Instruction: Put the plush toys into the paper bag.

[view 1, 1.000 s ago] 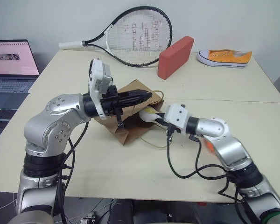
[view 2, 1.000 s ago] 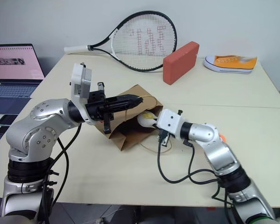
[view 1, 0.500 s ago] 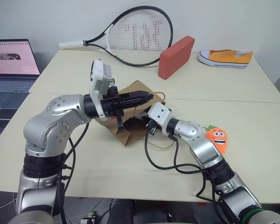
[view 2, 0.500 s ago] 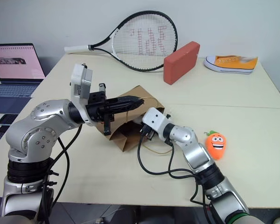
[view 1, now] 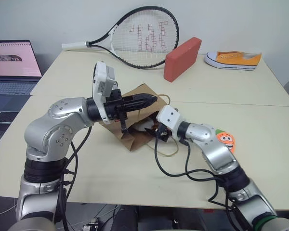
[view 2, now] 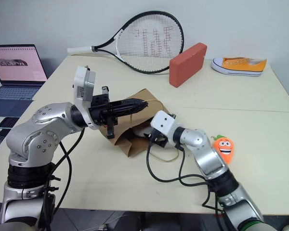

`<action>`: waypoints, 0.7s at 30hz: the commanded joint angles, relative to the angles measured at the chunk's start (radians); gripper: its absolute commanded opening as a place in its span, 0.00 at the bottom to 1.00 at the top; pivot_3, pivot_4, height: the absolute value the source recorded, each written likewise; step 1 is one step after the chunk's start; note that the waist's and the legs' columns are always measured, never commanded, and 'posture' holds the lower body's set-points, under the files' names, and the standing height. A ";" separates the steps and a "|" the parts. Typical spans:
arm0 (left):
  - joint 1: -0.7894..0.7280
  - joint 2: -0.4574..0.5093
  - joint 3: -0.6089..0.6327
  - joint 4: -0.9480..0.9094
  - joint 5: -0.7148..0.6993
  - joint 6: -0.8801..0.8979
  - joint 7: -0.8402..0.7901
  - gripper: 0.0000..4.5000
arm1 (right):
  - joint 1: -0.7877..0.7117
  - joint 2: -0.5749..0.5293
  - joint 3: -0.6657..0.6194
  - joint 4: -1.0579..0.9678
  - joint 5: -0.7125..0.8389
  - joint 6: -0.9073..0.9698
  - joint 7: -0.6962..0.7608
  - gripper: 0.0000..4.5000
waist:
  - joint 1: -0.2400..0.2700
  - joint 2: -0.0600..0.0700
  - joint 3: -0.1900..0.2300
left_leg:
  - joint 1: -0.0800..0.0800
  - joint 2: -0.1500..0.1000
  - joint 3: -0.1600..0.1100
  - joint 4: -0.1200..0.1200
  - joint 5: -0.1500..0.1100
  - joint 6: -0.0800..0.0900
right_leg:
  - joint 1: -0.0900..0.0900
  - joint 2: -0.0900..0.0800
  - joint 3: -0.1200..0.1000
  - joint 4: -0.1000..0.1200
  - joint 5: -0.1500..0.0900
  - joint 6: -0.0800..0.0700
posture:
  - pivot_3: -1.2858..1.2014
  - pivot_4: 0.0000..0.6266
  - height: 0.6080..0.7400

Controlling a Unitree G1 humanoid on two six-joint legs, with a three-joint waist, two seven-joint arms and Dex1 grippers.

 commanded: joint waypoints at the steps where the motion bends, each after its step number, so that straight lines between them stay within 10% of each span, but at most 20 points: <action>1: -0.012 -0.009 -0.001 -0.007 0.014 -0.027 0.003 0.00 | 0.019 -0.070 -0.089 -0.166 0.114 0.114 0.088 0.99 | 0.000 0.000 0.000 | 0.000 0.000 0.000 0.000 0.000 0.000 | 0.000 0.000 0.000 0.000 0.000 0.000 | 0.52 0.24 1.00; 13: 0.000 -0.030 -0.021 0.005 0.046 -0.057 -0.010 0.00 | 0.300 -0.485 -0.534 -0.287 0.340 0.206 0.266 0.99 | 0.005 0.000 0.000 | -0.001 0.000 0.000 0.000 0.000 0.000 | 0.000 -0.001 0.000 -0.001 0.000 0.000 | 0.52 0.24 1.00; 21: -0.008 -0.037 -0.030 0.017 0.058 -0.068 -0.024 0.00 | 0.528 -0.527 -0.715 -0.147 0.342 0.146 0.222 0.99 | 0.001 -0.001 0.000 | 0.000 0.000 0.003 0.001 0.000 0.000 | 0.001 -0.001 0.002 -0.001 -0.001 -0.001 | 0.52 0.24 1.00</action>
